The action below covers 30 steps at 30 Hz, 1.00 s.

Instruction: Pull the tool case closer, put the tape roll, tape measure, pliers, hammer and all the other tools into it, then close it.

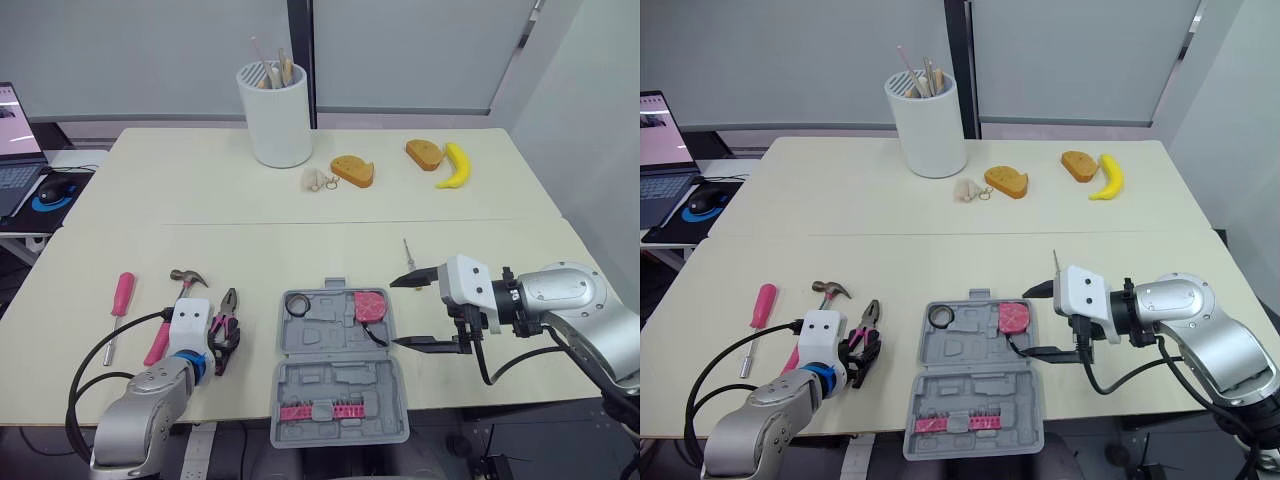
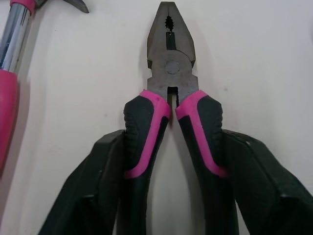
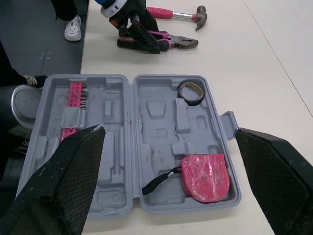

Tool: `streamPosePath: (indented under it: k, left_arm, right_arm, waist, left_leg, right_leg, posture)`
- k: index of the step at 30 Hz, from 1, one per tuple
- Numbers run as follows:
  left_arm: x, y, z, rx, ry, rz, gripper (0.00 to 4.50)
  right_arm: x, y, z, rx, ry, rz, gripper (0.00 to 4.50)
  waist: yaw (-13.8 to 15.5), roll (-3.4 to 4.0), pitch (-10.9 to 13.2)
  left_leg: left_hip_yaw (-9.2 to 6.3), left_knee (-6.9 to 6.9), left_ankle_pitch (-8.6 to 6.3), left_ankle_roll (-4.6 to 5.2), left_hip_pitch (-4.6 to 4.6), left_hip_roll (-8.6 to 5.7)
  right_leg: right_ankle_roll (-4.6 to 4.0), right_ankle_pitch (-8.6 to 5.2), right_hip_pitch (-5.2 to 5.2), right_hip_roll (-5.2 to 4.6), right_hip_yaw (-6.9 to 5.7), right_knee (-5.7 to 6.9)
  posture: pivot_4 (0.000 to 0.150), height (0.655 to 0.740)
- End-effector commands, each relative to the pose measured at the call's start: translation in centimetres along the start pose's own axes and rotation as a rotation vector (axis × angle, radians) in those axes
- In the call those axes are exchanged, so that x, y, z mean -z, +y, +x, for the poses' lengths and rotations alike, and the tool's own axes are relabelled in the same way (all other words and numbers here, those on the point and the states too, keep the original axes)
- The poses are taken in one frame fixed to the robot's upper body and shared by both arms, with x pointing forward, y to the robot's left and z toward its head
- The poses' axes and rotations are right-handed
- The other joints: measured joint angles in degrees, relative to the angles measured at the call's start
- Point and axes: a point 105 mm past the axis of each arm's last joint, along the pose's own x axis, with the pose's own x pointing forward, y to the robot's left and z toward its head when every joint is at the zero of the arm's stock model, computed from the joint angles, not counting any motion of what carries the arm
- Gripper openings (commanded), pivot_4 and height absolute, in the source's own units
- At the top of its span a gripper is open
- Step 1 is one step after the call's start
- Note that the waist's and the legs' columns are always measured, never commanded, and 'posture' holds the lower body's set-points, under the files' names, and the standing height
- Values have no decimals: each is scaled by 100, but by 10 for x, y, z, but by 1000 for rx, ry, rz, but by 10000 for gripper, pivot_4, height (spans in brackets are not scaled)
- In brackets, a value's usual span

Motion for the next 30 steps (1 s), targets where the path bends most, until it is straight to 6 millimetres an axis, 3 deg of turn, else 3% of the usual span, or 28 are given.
streamPosePath:
  k: [1, 12, 17, 19, 21, 24, 30]
  left_arm:
    - [12, 14, 3, -37, 47, 9, 25979]
    - [-26, 24, -9, -59, -160, 26, 25978]
    - [-56, 22, -22, -32, -275, 102, 25978]
    - [-74, 12, -29, 46, -337, 207, 25978]
    - [-85, -9, -37, 232, -360, 384, 25978]
    - [-100, -23, -41, 383, -382, 504, 25978]
    - [-108, -53, -46, 678, -351, 735, 25977]
  right_arm:
    - [-11, 0, -1, 1, -22, -66, 45000]
    - [-14, 0, -2, 27, -52, -82, 45000]
    - [-16, -2, -3, 46, -65, -81, 45000]
    - [-16, -4, -3, 60, -70, -54, 45000]
    - [-16, -4, -4, 73, -72, -39, 45000]
    - [-15, -4, -5, 94, -68, -37, 45000]
    - [-19, -4, -14, 163, -75, -8, 45000]
  waist:
    - [0, 10, -6]
    - [-2, 13, -7]
    - [5, -2, 1]
    - [6, -5, 3]
    - [6, -4, 3]
    - [14, -1, 5]
    - [13, 0, 6]
  left_leg:
    - [0, 0, 0, 0, 1, 0]
    - [-1, 0, 0, 0, -4, 3]
    - [-1, 0, 0, 0, -8, 0]
    - [-1, 0, 0, 0, -7, 0]
    - [-3, -1, 0, 0, -6, 2]
    - [0, -3, 0, -1, -7, 0]
    - [8, -6, 0, -1, -15, -4]
  right_leg:
    - [0, 0, 1, 0, 0, 0]
    - [0, 0, -3, 2, 0, 0]
    - [0, 0, -4, -4, -3, -1]
    - [0, 0, -4, -4, -3, -1]
    - [-1, 0, -4, -3, -6, 0]
    - [-3, 0, -6, -4, -6, -1]
    - [-2, 0, -15, -10, -2, -5]
  posture:
    - [1500, 7337]
    - [1500, 7337]
    - [1500, 7337]
    - [1500, 7337]
    - [1500, 7337]
    - [1500, 7337]
    - [1500, 7337]
